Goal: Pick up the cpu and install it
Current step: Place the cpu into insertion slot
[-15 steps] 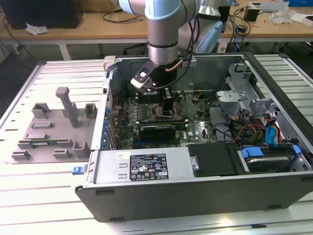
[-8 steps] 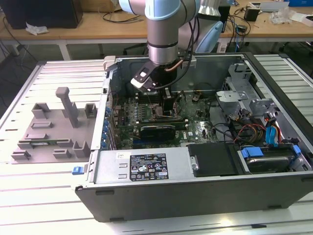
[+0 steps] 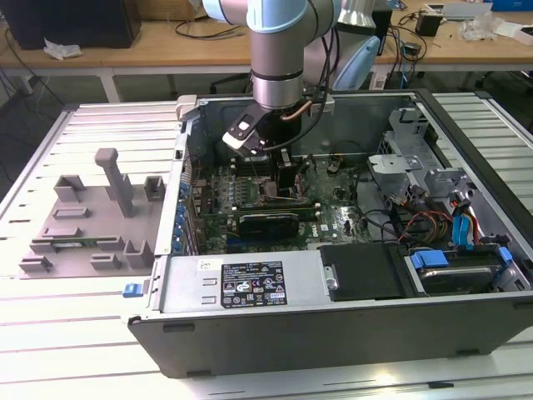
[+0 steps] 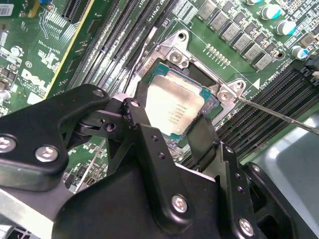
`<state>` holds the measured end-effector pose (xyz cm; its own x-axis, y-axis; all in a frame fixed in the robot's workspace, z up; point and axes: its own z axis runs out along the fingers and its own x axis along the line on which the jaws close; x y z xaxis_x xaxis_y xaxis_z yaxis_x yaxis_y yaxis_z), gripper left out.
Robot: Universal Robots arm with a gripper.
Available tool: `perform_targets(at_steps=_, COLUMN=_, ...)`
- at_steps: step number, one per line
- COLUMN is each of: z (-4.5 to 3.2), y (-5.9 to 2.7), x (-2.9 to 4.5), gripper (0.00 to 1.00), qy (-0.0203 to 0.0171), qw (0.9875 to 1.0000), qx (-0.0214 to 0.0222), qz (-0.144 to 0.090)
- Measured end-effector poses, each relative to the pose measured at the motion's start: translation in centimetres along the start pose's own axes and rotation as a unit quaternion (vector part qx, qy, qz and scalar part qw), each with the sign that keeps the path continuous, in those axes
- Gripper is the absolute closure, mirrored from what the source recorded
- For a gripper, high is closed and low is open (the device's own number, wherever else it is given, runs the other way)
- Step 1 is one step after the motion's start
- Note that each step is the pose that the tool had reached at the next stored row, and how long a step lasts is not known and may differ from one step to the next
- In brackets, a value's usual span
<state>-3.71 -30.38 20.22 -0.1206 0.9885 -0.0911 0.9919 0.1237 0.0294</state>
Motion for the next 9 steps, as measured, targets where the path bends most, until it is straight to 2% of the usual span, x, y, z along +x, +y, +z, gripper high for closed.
perform_targets(at_steps=9, z=0.13, y=0.00, x=0.01, gripper=0.41, qy=-0.0001, qw=1.0000, qx=0.0000, qz=0.000)
